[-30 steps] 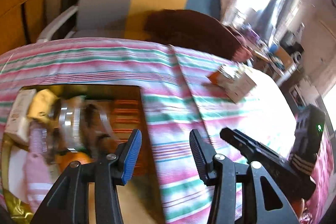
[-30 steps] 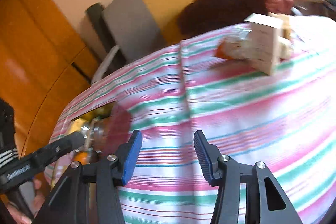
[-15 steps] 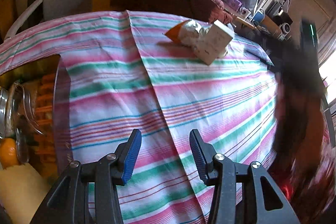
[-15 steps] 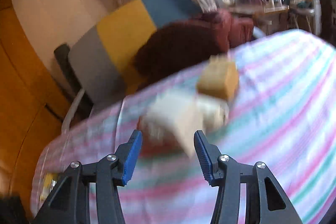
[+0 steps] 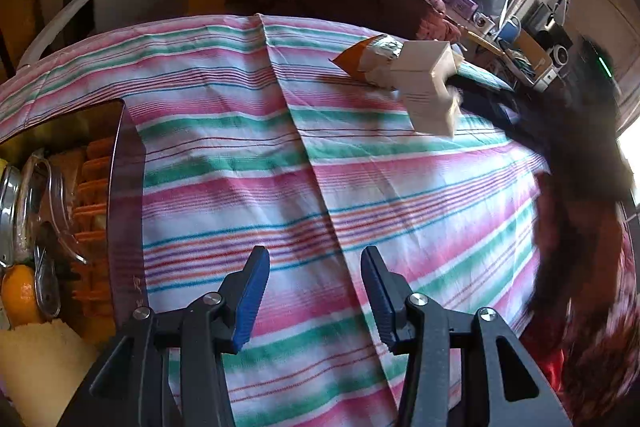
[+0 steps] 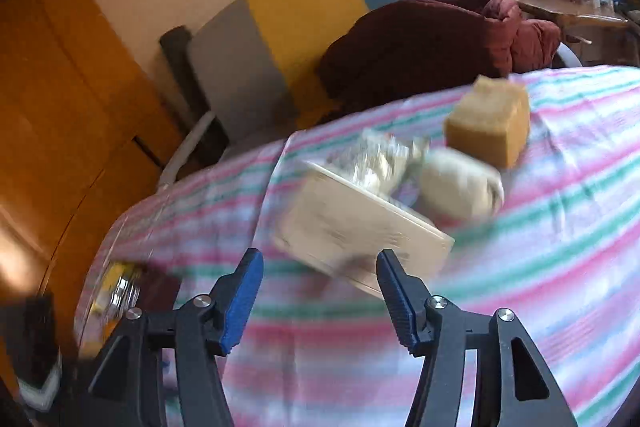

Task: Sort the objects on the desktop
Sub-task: 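Grasp the white cloth bag with the right tool while the left tool grasps the white box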

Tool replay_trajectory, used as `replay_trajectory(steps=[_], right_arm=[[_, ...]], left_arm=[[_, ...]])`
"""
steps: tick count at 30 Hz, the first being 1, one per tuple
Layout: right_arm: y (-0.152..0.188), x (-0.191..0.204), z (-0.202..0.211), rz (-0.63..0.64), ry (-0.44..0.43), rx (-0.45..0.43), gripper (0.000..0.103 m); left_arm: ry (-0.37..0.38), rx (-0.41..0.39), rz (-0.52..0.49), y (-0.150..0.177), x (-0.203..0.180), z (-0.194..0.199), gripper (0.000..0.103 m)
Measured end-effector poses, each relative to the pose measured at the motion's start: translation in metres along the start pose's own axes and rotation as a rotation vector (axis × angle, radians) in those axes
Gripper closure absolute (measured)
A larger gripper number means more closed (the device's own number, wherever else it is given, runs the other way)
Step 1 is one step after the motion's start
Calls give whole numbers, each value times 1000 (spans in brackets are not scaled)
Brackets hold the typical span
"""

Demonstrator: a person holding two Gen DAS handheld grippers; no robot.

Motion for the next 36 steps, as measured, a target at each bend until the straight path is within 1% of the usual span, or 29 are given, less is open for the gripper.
replay_trajectory(steps=[1,3,4,7,9,12,13,16,17,18,19,21,24,26,28,30,33,35,36], right_arm=[[10,-4,6,-9,20,-20,43],[18,-19,15,-43,71,-65,43],[17,-30,18,-57,133,-90,43],[0,-52,11,-49,254,-96,43],[-19,-61,-1,-5,304,-92,42],[-40,-64,-23,83,368,-70,40],[-46,-66,-33,116,376,-54,40],[-55,-69,-57,178,354,5,40],[-56,-70,-65,189,352,25,40],[-57,-71,-70,199,358,37,40],[-57,-72,-73,206,359,31,40],[-55,-77,-70,180,346,13,45],[-49,-79,-61,135,335,0,50],[-40,-78,-49,109,336,-8,51],[-27,-77,-31,52,325,-6,51],[-14,-77,-15,-19,291,-10,51],[14,-78,12,-112,253,-36,51],[29,-75,22,-139,246,-59,51],[35,-74,27,-143,248,-69,51]], left_arm=[[5,3,2,-2,-1,-2,55],[7,9,-3,-6,-7,-7,55],[8,9,-8,-8,-10,-9,55],[5,6,-31,-14,-21,-14,55],[3,6,-35,-18,-26,-17,55],[19,21,-13,-23,-29,-23,55],[22,23,-9,-25,-29,-24,55],[20,15,-5,-32,-32,-25,55],[20,7,-5,-35,-33,-25,53],[15,-2,-8,-40,-34,-25,51],[9,-11,-12,-44,-36,-25,51],[-5,-31,-21,-57,-40,-26,51],[-4,-53,-40,-78,-46,-27,50],[-8,-70,-84,-93,-53,-29,49],[-15,-80,-152,-109,-63,-35,48],[-7,-62,-233,-124,-71,-46,48],[33,2,-317,-142,-79,-68,48],[48,59,-386,-146,-85,-84,48],[68,68,-409,-146,-87,-87,48]])
Point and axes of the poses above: each gripper's, at about its wrist camera, not at the fingertips, and z roughly against the way its jaws point, x to its left, y to its underside, the point moved 1 cm from there along -z, roughly the way its jaws point, and after that the axes turned 1 degree about x, right-handed, at the moved point
